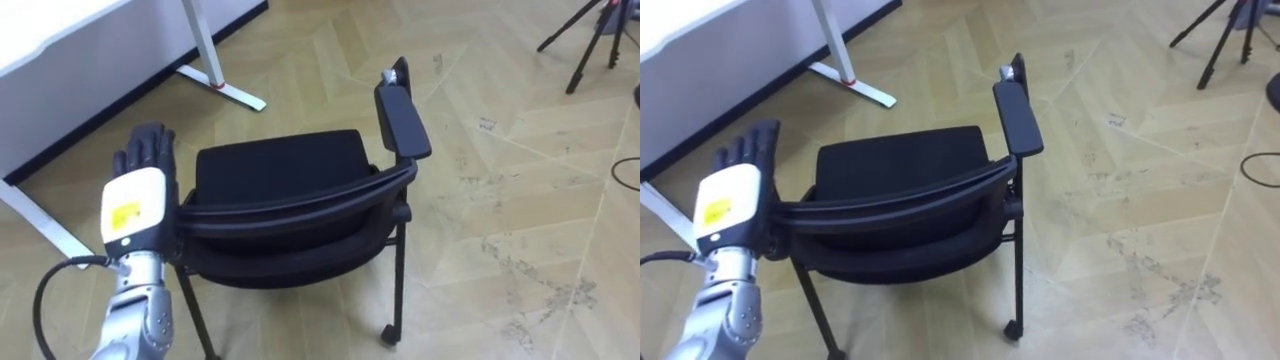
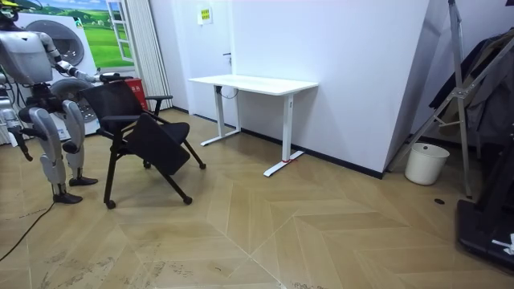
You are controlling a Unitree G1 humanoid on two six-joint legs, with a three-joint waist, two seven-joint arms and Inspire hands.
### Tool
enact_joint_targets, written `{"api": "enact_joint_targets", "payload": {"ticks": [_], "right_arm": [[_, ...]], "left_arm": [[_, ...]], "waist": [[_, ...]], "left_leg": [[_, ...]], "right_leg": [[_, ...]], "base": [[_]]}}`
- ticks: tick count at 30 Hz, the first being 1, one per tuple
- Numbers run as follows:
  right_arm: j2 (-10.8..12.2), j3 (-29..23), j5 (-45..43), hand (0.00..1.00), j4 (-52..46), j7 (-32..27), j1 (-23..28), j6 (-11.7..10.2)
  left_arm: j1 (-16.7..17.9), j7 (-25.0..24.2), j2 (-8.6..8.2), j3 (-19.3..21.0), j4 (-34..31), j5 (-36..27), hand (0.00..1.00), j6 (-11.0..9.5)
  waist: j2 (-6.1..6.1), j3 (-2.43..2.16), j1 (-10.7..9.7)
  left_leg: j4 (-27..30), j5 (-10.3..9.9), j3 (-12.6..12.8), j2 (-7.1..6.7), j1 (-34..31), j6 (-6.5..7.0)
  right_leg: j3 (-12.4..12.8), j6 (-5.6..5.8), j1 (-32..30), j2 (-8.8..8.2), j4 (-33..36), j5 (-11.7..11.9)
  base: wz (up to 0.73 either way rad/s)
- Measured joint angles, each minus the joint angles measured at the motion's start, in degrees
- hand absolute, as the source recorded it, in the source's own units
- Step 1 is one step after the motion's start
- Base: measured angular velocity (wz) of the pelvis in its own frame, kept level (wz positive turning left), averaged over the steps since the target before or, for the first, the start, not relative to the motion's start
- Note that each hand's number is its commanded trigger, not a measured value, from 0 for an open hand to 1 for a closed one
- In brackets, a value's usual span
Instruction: Push chair
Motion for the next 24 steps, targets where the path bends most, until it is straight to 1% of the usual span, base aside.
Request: {"api": "enact_joint_targets", "payload": {"ticks": [2, 8, 10, 11, 14, 19, 23, 24], "right_arm": [[-0.08, -0.03, 0.20, 0.00, 0.05, -0.03, -0.13, 0.00], [-0.07, 0.23, 0.30, 0.00, 0.06, 0.08, -0.44, -0.06], [-0.08, 1.16, 0.99, 0.00, 0.07, 0.18, -0.40, -0.48], [-0.03, 1.17, 0.99, 0.00, 0.09, 0.25, -0.41, -0.74], [0.09, 1.13, 1.04, 0.00, 0.17, 0.78, -0.36, -1.26], [-0.02, 2.15, 2.36, 0.00, 0.13, 1.10, -0.41, -1.24], [-0.14, 2.09, 2.45, 0.00, 0.14, 1.09, -0.30, -1.23], [-0.29, 1.97, 2.36, 0.00, 0.13, 1.09, -0.25, -1.21]], "left_arm": [[0.01, -0.27, 0.05, -1.36, -0.15, 0.50, 0.00, 0.01], [-0.01, -0.93, 0.44, -3.64, -0.16, 0.57, 0.00, -0.08], [0.00, -2.16, 0.42, -5.22, -1.34, 0.86, 0.00, -0.40], [0.00, -2.87, 0.34, -5.68, -1.76, 0.99, 0.00, -0.93], [0.00, -4.08, 0.29, -6.26, -2.03, 2.76, 0.00, -1.53], [0.09, -4.38, 0.62, -6.72, -2.21, 2.59, 0.00, -1.55], [0.28, -3.79, 0.57, -6.91, -1.18, 2.60, 0.00, -1.59], [0.29, -3.48, 0.50, -6.82, -0.30, 2.59, 0.00, -1.94]], "waist": [[0.17, 0.00, -0.26], [0.27, -0.06, -1.12], [0.25, -0.05, -1.46], [0.24, -0.05, -1.71], [0.22, -0.04, -2.20], [0.17, -0.10, -2.19], [0.46, -0.35, -2.21], [0.59, -0.45, -2.18]], "left_leg": [[0.13, 0.00, 0.02, -0.02, -0.08, 0.00], [0.72, 0.00, 0.02, 0.01, -0.59, 0.00], [0.74, 0.00, 0.03, 0.04, -0.63, 0.00], [0.74, 0.00, 0.03, 0.05, -0.63, 0.00], [0.75, 0.00, 0.18, 0.06, -0.68, 0.00], [0.74, 0.00, 0.49, 0.01, -0.70, 0.00], [0.74, 0.00, 0.83, 0.03, -0.55, 0.00], [0.73, 0.00, 1.14, 0.07, -0.37, 0.00]], "right_leg": [[-0.06, 0.00, -0.05, -0.01, 0.00, 0.01], [-0.09, -0.08, -0.28, -0.01, 0.01, 0.07], [-0.05, -0.10, -0.30, 0.02, 0.00, 0.08], [-0.04, -0.10, -0.29, 0.02, 0.00, 0.08], [0.11, -0.10, -0.41, 0.04, 0.01, 0.08], [0.43, -0.10, -0.61, 0.03, 0.09, 0.09], [0.76, -0.09, -0.59, 0.07, 0.09, 0.12], [1.00, -0.11, -0.55, 0.11, 0.13, 0.14]], "base": [[0.00], [0.00], [0.00], [0.00], [-0.01], [-0.03], [-0.05], [-0.10]]}}
